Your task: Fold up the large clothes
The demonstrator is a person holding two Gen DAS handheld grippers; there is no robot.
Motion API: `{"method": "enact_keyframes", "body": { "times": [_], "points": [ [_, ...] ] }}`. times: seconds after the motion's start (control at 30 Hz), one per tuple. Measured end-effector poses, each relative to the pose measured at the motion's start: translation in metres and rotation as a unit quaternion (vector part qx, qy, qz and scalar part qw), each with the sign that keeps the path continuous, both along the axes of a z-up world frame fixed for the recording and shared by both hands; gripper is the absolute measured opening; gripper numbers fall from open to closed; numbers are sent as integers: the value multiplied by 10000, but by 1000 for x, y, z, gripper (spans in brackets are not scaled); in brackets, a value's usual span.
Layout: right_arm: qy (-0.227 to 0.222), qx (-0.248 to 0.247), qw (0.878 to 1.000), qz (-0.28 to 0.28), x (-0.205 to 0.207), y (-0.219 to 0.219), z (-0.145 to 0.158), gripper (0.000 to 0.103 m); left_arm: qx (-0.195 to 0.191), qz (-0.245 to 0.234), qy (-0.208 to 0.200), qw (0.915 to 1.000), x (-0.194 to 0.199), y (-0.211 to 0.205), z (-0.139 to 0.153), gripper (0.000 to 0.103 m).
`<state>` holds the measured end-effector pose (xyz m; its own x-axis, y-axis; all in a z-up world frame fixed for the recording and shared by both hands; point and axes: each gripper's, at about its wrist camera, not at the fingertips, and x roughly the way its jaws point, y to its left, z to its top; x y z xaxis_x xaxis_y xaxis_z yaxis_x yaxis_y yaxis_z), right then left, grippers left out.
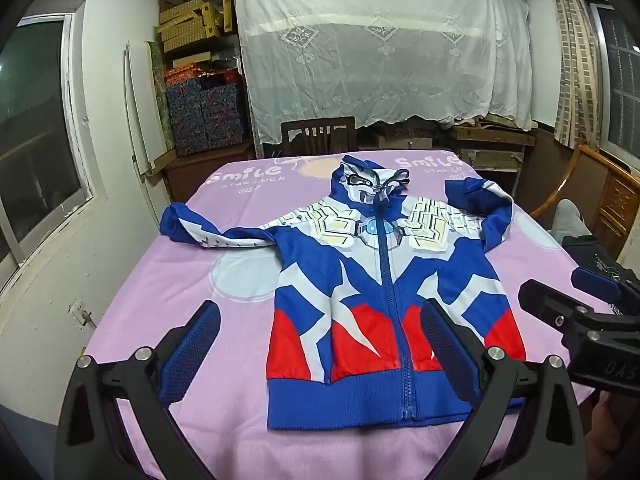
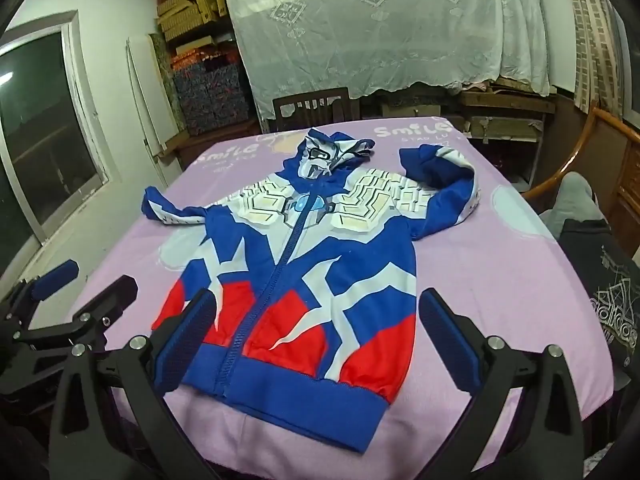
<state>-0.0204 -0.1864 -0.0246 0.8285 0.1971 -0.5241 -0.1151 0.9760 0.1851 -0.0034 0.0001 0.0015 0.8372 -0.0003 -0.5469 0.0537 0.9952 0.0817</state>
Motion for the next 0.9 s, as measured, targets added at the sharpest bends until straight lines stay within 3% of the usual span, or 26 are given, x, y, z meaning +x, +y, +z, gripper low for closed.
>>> {"method": "enact_keyframes", "body": {
  "times": [0.9],
  "points": [
    [-151,-91,9998,94,-12,8,5,99,40,2,-65,10000,-7,1,4,100]
  ]
}}
